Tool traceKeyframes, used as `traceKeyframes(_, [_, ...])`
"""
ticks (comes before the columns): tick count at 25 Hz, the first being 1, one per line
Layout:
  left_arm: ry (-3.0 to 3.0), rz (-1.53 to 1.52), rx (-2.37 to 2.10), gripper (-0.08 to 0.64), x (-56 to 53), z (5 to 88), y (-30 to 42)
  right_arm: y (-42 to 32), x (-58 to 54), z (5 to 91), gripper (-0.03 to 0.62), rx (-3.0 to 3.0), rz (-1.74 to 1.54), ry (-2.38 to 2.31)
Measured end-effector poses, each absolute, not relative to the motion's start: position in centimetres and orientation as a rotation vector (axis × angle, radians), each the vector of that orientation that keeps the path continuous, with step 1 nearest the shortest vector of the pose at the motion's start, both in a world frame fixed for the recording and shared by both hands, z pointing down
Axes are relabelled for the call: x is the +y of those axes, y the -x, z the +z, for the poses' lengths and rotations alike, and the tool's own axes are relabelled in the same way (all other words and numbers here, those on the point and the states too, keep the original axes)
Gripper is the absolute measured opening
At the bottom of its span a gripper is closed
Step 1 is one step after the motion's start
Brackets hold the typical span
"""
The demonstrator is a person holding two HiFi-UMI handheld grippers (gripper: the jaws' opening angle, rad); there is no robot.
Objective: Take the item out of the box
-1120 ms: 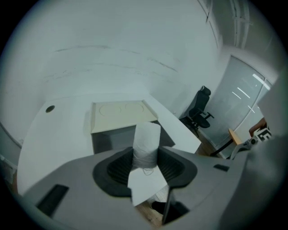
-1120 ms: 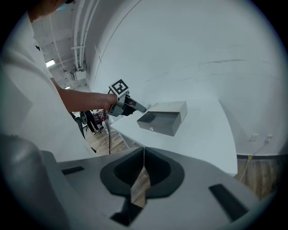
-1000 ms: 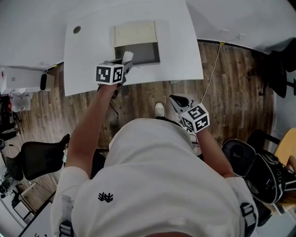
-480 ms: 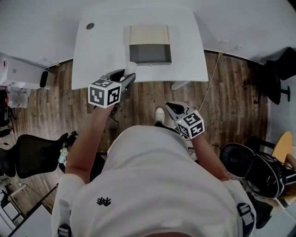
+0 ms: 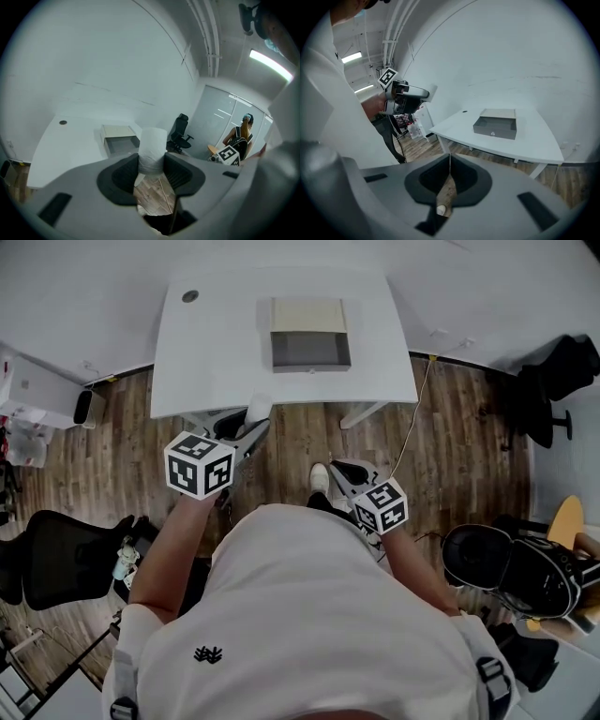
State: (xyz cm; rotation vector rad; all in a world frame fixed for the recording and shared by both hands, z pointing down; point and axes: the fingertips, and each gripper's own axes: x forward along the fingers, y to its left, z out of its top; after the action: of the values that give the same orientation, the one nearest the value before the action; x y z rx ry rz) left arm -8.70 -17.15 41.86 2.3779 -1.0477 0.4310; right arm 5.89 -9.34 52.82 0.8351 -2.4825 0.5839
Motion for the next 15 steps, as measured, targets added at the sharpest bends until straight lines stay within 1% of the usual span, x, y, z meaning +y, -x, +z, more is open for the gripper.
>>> traceKeyframes(8, [-2.411, 0.41, -0.949, 0.17, -11.2, 41.1, 10.2, -3.8, -6.2, 52.5, 0.009, -2.471, 0.579, -0.867])
traceKeyframes(15, [-2.458, 0.399, -0.941, 0.17, -8.4, 40.5, 11.2, -2.4, -4.8, 52.1, 0.009, -2.471, 0.555, -0.87])
